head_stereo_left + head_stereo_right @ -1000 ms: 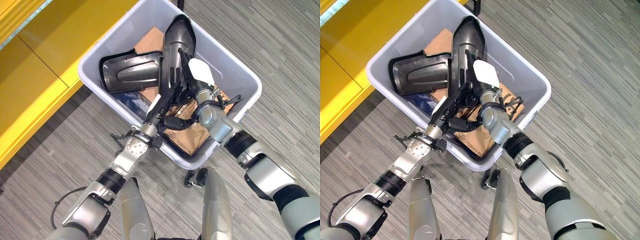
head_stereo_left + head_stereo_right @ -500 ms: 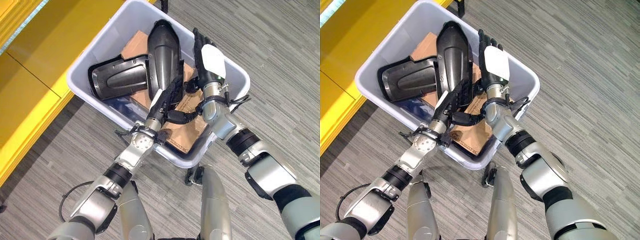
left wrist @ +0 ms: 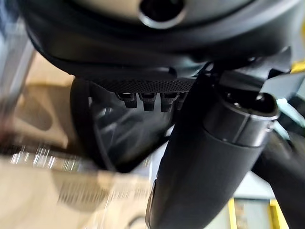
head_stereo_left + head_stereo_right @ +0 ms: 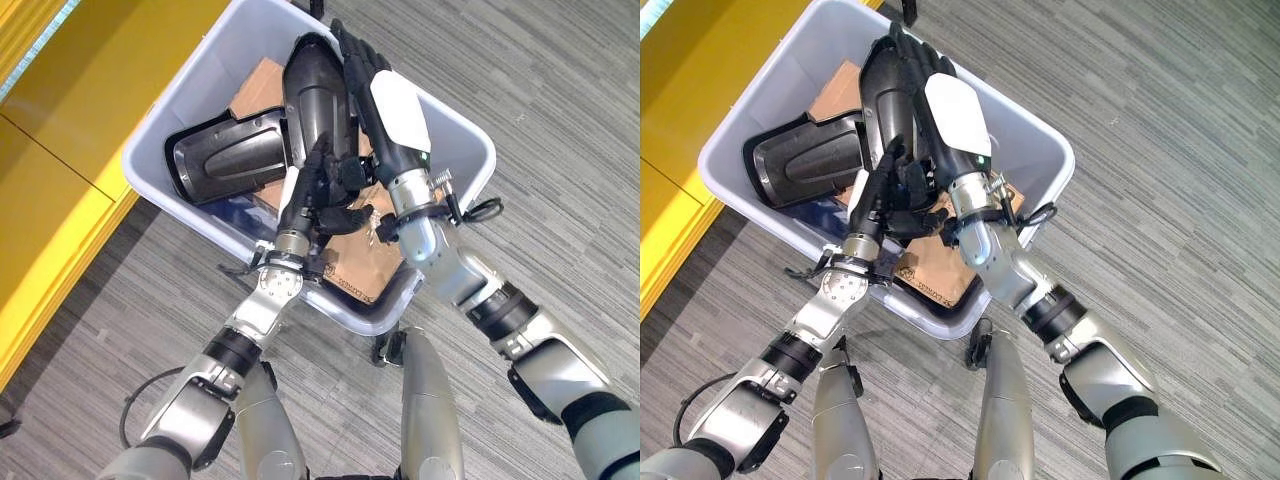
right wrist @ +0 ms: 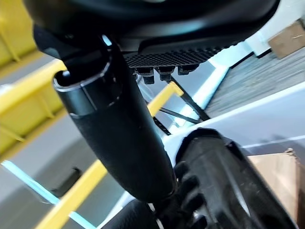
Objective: Move parts from the plastic box to the shelf.
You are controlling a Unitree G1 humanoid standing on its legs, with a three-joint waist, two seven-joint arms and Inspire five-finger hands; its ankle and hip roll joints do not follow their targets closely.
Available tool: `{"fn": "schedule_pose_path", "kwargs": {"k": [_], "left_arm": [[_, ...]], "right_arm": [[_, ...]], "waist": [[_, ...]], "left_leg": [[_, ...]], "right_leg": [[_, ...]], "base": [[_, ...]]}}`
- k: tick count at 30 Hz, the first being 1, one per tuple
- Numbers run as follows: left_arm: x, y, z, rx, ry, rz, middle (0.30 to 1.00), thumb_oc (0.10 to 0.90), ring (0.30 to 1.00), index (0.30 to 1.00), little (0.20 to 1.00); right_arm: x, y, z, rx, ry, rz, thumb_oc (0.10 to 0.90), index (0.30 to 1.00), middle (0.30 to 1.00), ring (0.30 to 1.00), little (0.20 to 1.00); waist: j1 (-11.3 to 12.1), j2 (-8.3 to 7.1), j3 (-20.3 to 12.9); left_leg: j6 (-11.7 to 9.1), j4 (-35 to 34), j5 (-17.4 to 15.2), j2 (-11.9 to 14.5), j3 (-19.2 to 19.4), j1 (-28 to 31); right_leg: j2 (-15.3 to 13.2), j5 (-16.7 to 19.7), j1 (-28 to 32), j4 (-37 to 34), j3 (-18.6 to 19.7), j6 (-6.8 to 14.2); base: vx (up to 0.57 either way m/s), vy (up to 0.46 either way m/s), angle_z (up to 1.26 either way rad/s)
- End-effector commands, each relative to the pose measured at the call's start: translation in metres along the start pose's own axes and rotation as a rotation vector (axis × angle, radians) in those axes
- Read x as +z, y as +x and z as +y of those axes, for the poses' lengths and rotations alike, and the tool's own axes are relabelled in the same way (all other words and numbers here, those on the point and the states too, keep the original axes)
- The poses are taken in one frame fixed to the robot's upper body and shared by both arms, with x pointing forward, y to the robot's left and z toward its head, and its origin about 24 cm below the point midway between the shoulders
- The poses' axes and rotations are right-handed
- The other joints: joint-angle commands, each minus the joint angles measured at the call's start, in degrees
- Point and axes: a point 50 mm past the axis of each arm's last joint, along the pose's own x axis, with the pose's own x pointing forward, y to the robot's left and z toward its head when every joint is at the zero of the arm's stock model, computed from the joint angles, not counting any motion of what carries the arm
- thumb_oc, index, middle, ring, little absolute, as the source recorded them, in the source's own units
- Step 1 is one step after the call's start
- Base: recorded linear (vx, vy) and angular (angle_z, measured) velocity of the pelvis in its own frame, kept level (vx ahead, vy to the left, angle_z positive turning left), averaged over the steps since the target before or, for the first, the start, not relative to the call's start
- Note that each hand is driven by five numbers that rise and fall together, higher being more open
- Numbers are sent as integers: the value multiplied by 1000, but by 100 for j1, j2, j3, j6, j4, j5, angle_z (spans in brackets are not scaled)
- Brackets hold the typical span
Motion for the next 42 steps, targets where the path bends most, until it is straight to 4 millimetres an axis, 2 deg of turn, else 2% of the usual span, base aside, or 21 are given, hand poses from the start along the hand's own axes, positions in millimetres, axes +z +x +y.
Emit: {"fn": "schedule_pose_path", "kwargs": {"k": [1,8,11,12,14,18,20,22,23,25,27,28,30,31,33,35,36,37,38,39,42], "left_arm": [[77,5,11,122,-33,-424,1000,900,1000,1000,1000],[76,-5,43,236,44,-469,1000,900,1000,1000,1000],[76,-10,50,243,90,-473,1000,900,1000,1000,1000],[79,-14,49,206,95,-491,1000,900,1000,1000,1000],[84,-17,42,140,100,-523,1000,900,1000,1000,1000],[91,-16,36,115,77,-548,1000,900,1000,1000,1000],[93,-14,34,109,73,-553,1000,900,1000,1000,1000],[90,-16,37,154,75,-534,1000,900,1000,1000,1000],[85,-20,42,204,72,-523,1000,900,1000,1000,1000],[80,-25,48,250,60,-515,1000,900,1000,1000,1000],[77,-27,51,261,43,-504,1000,900,1000,1000,1000],[76,-28,52,249,41,-499,1000,900,1000,1000,1000],[71,-28,51,202,45,-480,1000,900,1000,1000,1000],[65,-27,47,150,55,-452,1000,900,1000,1000,1000],[62,-16,37,-3,10,-384,1000,900,1000,1000,1000],[57,-16,35,-20,17,-349,1000,900,1000,1000,1000],[55,-17,33,-20,39,-329,1000,900,1000,1000,1000],[45,-23,32,-8,65,-316,1000,900,1000,1000,1000],[44,-26,31,-3,57,-317,1000,900,1000,1000,1000],[48,-29,29,13,1,-347,1000,900,1000,1000,1000],[56,-28,20,-6,-36,-380,1000,900,1000,1000,1000]], "right_arm": [[33,15,-54,-238,-46,-216,900,1000,1000,1000,1000],[18,-9,-74,-278,-97,-182,900,1000,1000,1000,1000],[5,-26,-82,-266,-116,-134,900,1000,1000,1000,1000],[-10,-47,-88,-270,-127,-51,900,1000,1000,1000,1000],[-21,-63,-93,-285,-142,19,900,1000,1000,1000,1000],[-34,-74,-88,-267,-143,79,900,1000,1000,1000,1000],[-37,-76,-83,-250,-137,69,900,1000,1000,1000,1000],[-30,-72,-76,-181,-128,-1,900,1000,1000,1000,1000],[-21,-61,-70,-121,-113,-51,900,1000,1000,1000,1000],[-11,-49,-66,-72,-109,-114,900,1000,1000,1000,1000],[-5,-42,-66,-41,-112,-144,900,1000,1000,1000,1000],[-3,-40,-67,-35,-114,-143,900,1000,1000,1000,1000],[-5,-42,-69,-37,-119,-125,900,1000,1000,1000,1000],[-12,-44,-67,-37,-115,-82,900,1000,1000,1000,1000],[-32,-54,-63,-75,-149,-6,900,1000,1000,1000,1000],[-32,-58,-59,-84,-134,-13,900,1000,1000,1000,1000],[-29,-57,-57,-82,-118,-28,900,1000,1000,1000,1000],[-30,-64,-61,-76,-92,-44,900,1000,1000,1000,1000],[-30,-68,-64,-72,-91,-38,900,1000,1000,1000,1000],[-27,-61,-68,-74,-100,-55,900,1000,1000,1000,1000],[-19,-46,-69,-59,-142,-72,900,1000,1000,1000,1000]], "waist": [[-162,54,-61],[-233,130,-61],[-381,177,-61],[-646,203,-62],[-910,177,-129],[-1069,236,-72],[-1101,226,-63],[-1013,197,-63],[-851,193,-61],[-688,189,-62],[-638,203,-104],[-637,214,-141],[-693,231,-220],[-651,171,-230],[-531,-28,-271],[-429,-92,-306],[-380,-81,-276],[-370,-117,-432],[-368,-157,-460],[-340,-135,-437],[-353,-1,-395]], "left_leg": [[88,331,-451,-34,200,105],[111,301,-507,-97,205,355],[48,274,-466,91,632,510],[-71,211,-323,365,1401,678],[-240,41,-257,518,1987,952],[-265,-160,-132,435,2349,1195],[-228,65,-282,377,2281,1186],[-205,493,-688,273,1701,1124],[-186,734,-627,229,1068,1042],[-170,856,-656,112,308,1019],[-106,802,-809,11,129,1111],[-75,775,-816,-20,183,1107],[73,757,-1234,-177,494,1257],[66,1213,-1394,-298,370,1053],[219,1774,-1999,-472,394,776],[210,1608,-1924,-392,589,917],[260,1536,-1851,-311,641,924],[376,1250,-1564,-368,512,820],[359,1284,-1557,-386,519,777],[183,963,-1248,-345,541,820],[53,513,-937,-245,502,903]], "right_leg": [[154,285,659,-772,460,281],[94,304,906,-897,534,301],[-28,206,1060,-796,377,302],[-258,94,1237,-721,40,338],[-454,70,1408,-809,-153,460],[-633,89,1536,-859,-164,560],[-672,190,1613,-1026,-14,591],[-709,536,1590,-1467,406,690],[-628,866,1481,-1818,723,692],[-515,1041,1359,-2031,1112,723],[-485,1175,1298,-2188,1279,756],[-517,1272,1276,-2291,1285,772],[-654,1337,1369,-2395,1209,829],[-773,1550,1495,-2593,1263,860],[-1316,2498,2085,-3796,1038,1056],[-1407,2755,2265,-4035,598,1078],[-1276,2659,2058,-3396,597,955],[-472,1068,1870,-1978,577,758],[-388,941,1961,-2033,485,695],[-300,869,1895,-2015,400,661],[-212,824,1713,-1936,391,621]], "base": [[-35,54,-6],[-24,64,-8],[26,-17,7],[14,-79,37],[14,-43,115],[-41,116,90],[-5,172,9],[-64,281,-69],[-145,345,-119],[-171,335,-112],[-168,279,-166],[-177,292,-115],[-130,185,-19],[-225,60,17],[-173,-21,35],[-99,-10,4],[-160,34,-49],[-97,-49,-61],[-45,-127,-4],[-33,-138,30],[-84,-14,8]]}}
